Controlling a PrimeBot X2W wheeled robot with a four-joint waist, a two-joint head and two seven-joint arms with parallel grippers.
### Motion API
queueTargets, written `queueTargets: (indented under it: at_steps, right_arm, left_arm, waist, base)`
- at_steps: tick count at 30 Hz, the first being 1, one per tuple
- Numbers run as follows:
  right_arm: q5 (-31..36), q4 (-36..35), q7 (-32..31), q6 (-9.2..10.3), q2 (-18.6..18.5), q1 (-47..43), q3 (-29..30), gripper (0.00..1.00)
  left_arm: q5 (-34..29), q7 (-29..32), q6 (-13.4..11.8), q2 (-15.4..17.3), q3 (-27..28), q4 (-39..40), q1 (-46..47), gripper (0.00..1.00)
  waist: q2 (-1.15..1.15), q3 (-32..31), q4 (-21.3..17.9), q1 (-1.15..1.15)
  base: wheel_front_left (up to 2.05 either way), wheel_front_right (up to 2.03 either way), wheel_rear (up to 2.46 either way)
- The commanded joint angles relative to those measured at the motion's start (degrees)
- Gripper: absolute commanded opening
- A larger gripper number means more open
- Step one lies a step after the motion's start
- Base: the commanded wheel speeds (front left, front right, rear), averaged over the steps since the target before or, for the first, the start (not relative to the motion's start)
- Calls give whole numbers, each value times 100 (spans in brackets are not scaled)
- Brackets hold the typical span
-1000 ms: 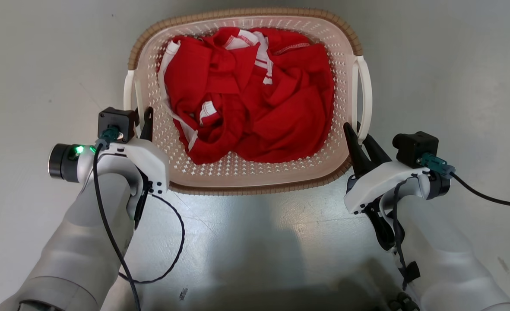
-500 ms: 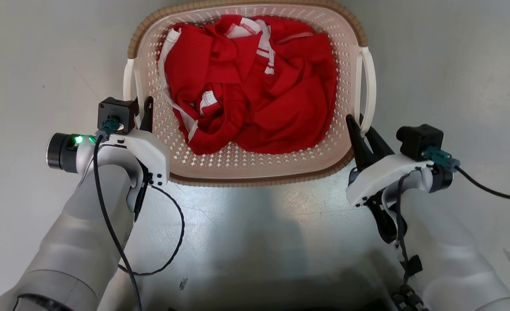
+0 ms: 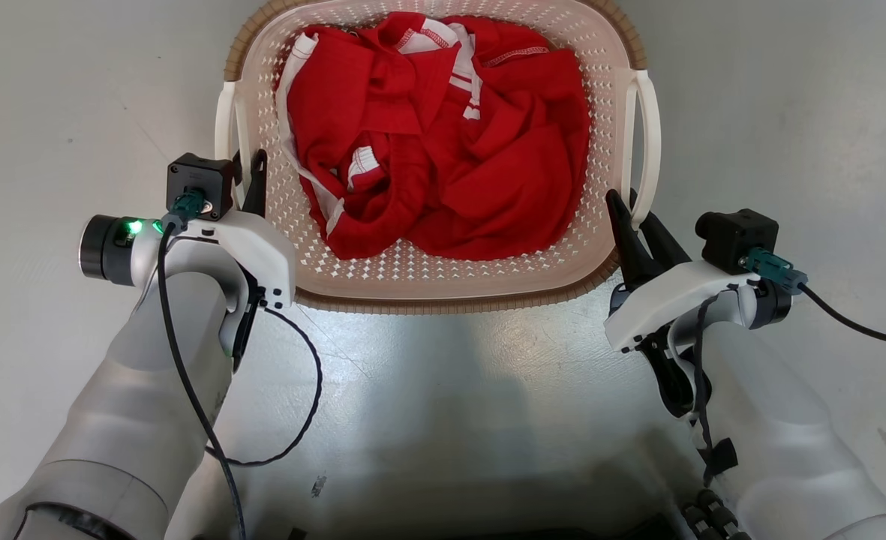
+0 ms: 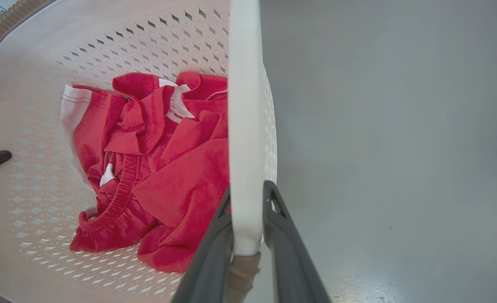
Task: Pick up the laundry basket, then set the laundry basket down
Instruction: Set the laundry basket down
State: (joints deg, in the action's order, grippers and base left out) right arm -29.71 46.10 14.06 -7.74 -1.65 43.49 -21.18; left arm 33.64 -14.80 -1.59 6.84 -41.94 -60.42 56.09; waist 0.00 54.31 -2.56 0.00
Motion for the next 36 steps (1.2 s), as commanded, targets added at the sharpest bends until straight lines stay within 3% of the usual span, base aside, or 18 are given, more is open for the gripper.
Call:
queueTargets:
  at_steps: [1,5,10,11,12,14,17,18,19,36]
  right_arm:
    - [18,-10,94,25,-122,-209,-1,14]
    - [39,-15,94,25,-122,-218,25,35]
    - [81,-41,94,25,-122,-217,68,48]
    - [93,-49,94,25,-122,-216,76,62]
    - [101,-61,94,25,-122,-215,86,100]
    - [113,-80,94,25,-122,-213,99,100]
    - [128,-125,94,25,-122,-215,135,100]
    - [131,-139,94,25,-122,-217,144,100]
    - [136,-153,94,25,-122,-220,153,100]
    - [233,-287,94,25,-122,-235,230,100]
  left_arm:
    - [-89,-19,-126,389,93,-92,-101,2]
    - [-91,-19,-108,373,97,-76,-112,4]
    - [-95,-19,-102,361,112,-36,-119,12]
    - [-102,-19,-100,362,117,-10,-120,18]
    - [-108,-19,-98,362,121,16,-124,27]
    - [-111,-19,-94,358,129,46,-131,32]
    - [-131,-19,-106,339,146,128,-158,55]
    - [-139,-19,-112,331,156,165,-169,89]
    - [-146,-19,-119,323,168,200,-184,98]
    - [-284,-19,-127,172,367,616,-433,100]
  waist:
    - [0,-1,2,0]
    - [0,-6,8,0]
    - [0,2,20,0]
    - [0,8,23,0]
    - [0,14,25,0]
    - [0,23,25,0]
    - [0,52,31,0]
    - [0,61,34,0]
    - [0,68,37,0]
    - [0,100,99,0]
  base:
    - [0,0,0]
    - [0,0,0]
    - [0,0,0]
    - [0,0,0]
    - [0,0,0]
    - [0,0,0]
    - [0,0,0]
    - [0,0,0]
    - [0,0,0]
    - [0,0,0]
